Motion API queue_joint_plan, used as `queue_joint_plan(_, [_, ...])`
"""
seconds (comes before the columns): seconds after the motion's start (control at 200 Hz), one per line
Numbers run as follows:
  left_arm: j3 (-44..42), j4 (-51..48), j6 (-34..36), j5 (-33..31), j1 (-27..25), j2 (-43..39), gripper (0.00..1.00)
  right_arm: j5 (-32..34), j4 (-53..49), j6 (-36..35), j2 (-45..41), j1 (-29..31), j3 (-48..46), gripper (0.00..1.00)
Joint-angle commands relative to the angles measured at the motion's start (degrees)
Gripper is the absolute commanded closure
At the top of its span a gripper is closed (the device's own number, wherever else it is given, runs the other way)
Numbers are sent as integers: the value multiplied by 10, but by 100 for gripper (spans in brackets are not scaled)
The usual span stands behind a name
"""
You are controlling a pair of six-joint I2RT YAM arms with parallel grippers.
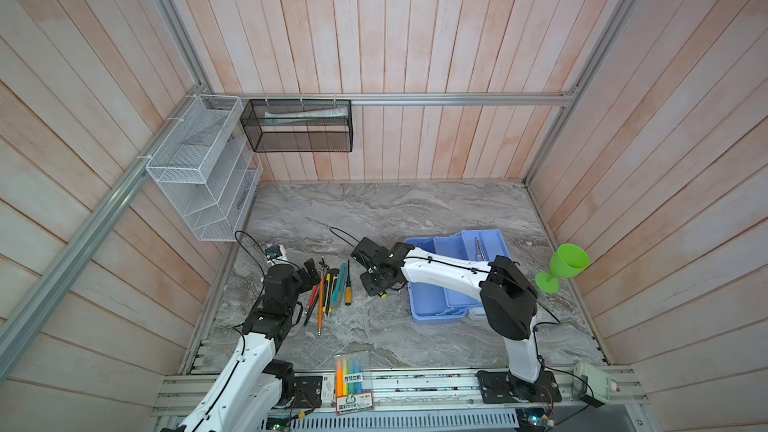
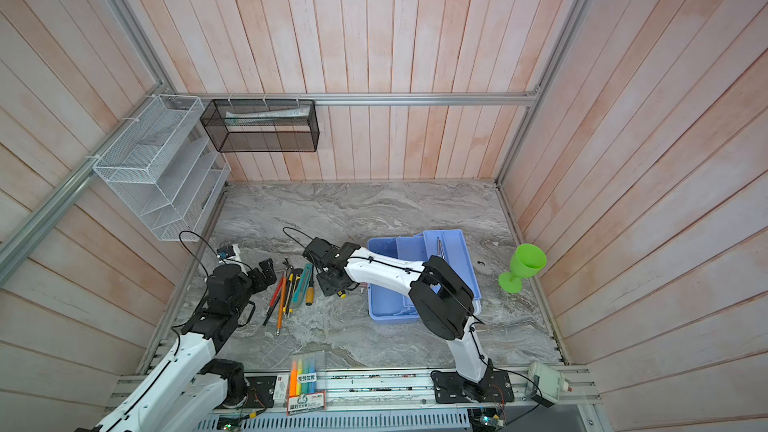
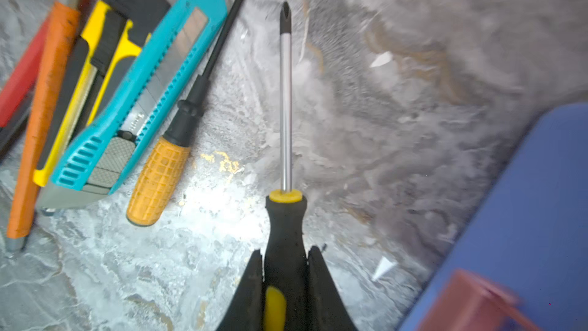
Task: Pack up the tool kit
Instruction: 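Carry the black-and-yellow screwdriver to the blue tray and release it with the right gripper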
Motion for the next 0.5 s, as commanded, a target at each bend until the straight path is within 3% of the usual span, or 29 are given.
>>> queue_joint_plan(0.0, [-6,2,0,2,2,-6,0,25,-22,-4,-60,-27,-26,90])
queue_joint_plan(0.495, [-6,2,0,2,3,-6,0,130,-117,-35,-248,-200,-118,96])
